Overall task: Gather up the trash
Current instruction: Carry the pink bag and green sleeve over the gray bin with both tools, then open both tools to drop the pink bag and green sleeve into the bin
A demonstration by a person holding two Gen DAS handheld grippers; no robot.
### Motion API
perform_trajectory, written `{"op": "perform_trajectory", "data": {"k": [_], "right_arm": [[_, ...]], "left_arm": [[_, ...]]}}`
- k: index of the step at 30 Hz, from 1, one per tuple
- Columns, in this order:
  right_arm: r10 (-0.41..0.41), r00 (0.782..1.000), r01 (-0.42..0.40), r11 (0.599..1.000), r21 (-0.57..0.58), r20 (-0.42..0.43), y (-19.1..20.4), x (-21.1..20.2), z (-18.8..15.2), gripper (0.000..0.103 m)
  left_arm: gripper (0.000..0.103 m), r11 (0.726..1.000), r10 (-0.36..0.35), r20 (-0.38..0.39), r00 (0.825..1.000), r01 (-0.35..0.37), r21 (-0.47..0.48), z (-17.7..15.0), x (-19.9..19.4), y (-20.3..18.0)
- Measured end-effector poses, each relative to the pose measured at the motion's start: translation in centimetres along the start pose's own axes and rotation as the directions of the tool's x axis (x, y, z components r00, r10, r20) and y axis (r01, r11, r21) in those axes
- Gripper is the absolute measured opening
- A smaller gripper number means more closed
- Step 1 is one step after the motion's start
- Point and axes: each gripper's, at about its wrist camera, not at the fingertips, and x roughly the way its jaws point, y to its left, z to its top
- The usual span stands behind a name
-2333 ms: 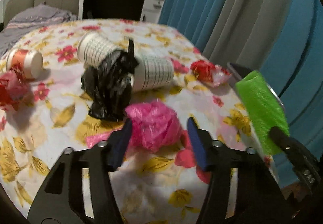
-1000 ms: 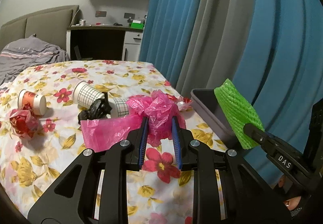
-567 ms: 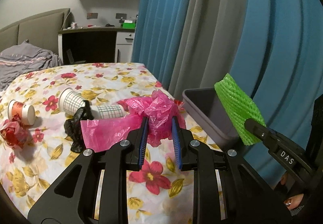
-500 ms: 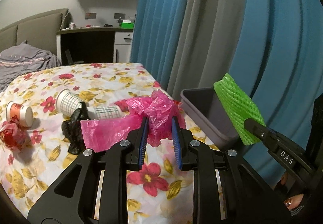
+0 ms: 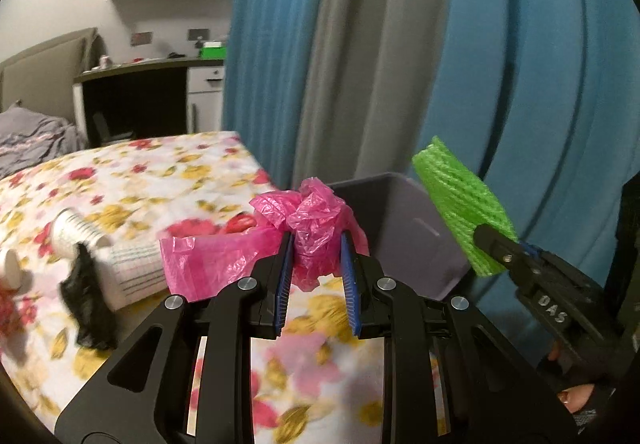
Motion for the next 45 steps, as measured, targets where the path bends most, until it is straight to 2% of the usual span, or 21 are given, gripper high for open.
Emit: {"op": "perform_trajectory", "data": {"k": [7,15,27,39,42,45], "right_arm": [[-0.068,0.997,0.068,0.997,0.026,0.023,-2.9,2.1,1.5,0.018],[-0.117,0.993,0.117,0.993,0.005,0.023,-4.4,4.3,1.8,0.018],[-0.135,0.991,0.136,0.99,0.032,-0.016,-6.3,6.0,1.2,0.021],[-0.129,0.991,0.131,0.99,0.049,-0.042,-7.2,7.1,1.1,0.022],[-0.126,0.991,0.128,0.99,0.055,-0.045,-7.5,7.4,1.4,0.026],[-0.114,0.992,0.118,0.991,0.07,-0.058,-8.0,7.7,1.5,0.031]], "left_arm": [[0.022,0.996,-0.088,-0.006,0.996,0.088,0.02,2.0,4.1,-3.0],[0.022,0.985,-0.163,-0.035,0.986,0.164,0.042,2.7,8.6,-5.3],[0.023,0.98,-0.191,-0.104,0.976,0.196,0.041,1.8,12.7,-7.1],[0.024,0.972,-0.227,-0.138,0.964,0.233,0.027,1.7,14.7,-6.7],[0.028,0.97,-0.235,-0.146,0.961,0.241,0.022,1.7,15.1,-6.5],[0.045,0.973,-0.229,-0.154,0.961,0.232,0.005,1.5,15.3,-6.2]]}}
